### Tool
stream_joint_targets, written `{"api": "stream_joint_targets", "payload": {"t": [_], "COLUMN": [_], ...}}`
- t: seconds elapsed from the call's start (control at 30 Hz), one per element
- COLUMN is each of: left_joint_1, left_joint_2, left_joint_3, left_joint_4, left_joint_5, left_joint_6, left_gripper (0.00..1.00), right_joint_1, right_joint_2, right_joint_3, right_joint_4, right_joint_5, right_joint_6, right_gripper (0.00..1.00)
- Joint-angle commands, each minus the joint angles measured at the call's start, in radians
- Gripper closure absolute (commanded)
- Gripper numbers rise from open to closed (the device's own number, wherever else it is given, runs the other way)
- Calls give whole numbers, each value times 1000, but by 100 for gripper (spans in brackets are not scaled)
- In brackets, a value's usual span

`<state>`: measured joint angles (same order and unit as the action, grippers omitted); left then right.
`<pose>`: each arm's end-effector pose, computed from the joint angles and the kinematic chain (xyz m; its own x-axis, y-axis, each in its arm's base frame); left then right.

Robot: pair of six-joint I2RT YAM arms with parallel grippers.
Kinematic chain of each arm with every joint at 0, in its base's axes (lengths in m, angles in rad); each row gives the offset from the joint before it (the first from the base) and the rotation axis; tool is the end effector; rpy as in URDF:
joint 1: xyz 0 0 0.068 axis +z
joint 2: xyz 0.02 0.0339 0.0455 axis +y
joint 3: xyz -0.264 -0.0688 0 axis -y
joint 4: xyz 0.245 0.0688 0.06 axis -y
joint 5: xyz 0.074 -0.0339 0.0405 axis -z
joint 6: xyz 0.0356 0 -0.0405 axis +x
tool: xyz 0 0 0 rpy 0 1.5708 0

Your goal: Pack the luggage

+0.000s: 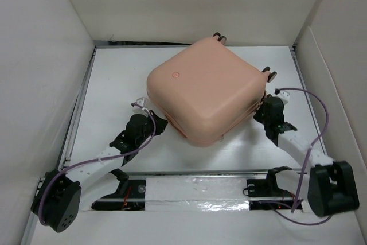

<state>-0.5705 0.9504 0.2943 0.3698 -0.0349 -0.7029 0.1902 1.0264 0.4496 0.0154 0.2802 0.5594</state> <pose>0.1710 -0.1082 0.1954 -0.5120 -0.4390 -0.7383 0.2367 0.7541 -0.6126 0.2110 0.0306 0.1984 -0.4175 0.4390 -0.7956 0.3183 0.8908 0.3244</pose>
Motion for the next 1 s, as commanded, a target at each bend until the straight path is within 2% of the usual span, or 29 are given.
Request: {"api": "stream_joint_targets", "payload": {"t": [0.0, 0.13, 0.27, 0.37, 0.4, 0.47, 0.57, 0.67, 0.7, 0.77, 0.83, 0.9, 0.97], "left_joint_1": [-5, -5, -5, -14, -14, -14, -14, -14, -14, -14, -14, -14, -14], "left_joint_2": [-32, -19, -15, -21, -21, -9, 14, 22, 34, 48, 63, 77, 80], "left_joint_3": [-43, -58, -72, -76, -83, -84, -73, -78, -73, -55, -57, -54, -41], "left_joint_4": [69, 98, 130, 127, 133, 146, 158, 193, 196, 199, 227, 250, 250], "left_joint_5": [29, 87, 107, 105, 113, 121, 124, 115, 116, 121, 138, 164, 176], "left_joint_6": [16, -3, -18, -12, -13, -12, -3, -7, -7, -4, -7, -13, -12], "left_gripper": [100, 100, 100, 100, 100, 100, 100, 100, 100, 100, 100, 99, 99], "right_joint_1": [11, 81, 81, 60, 60, 51, 51, 35, 51, 92, 172, 225, 284], "right_joint_2": [175, 341, 461, 515, 527, 531, 431, 301, 275, 225, 202, 186, 164], "right_joint_3": [125, 237, 368, 406, 440, 465, 352, 165, 118, 16, -35, -113, -172], "right_joint_4": [250, 346, 368, 411, 405, 321, 360, 449, 481, 526, 558, 630, 700], "right_joint_5": [-204, -269, -343, -439, -496, -510, -464, -518, -565, -593, -612, -567, -529], "right_joint_6": [-58, -110, -113, -125, -133, -153, -139, -108, -108, -125, -148, -157, -162], "right_gripper": [85, 85, 85, 85, 85, 84, 84, 75, 70, 67, 75, 96, 100]}}
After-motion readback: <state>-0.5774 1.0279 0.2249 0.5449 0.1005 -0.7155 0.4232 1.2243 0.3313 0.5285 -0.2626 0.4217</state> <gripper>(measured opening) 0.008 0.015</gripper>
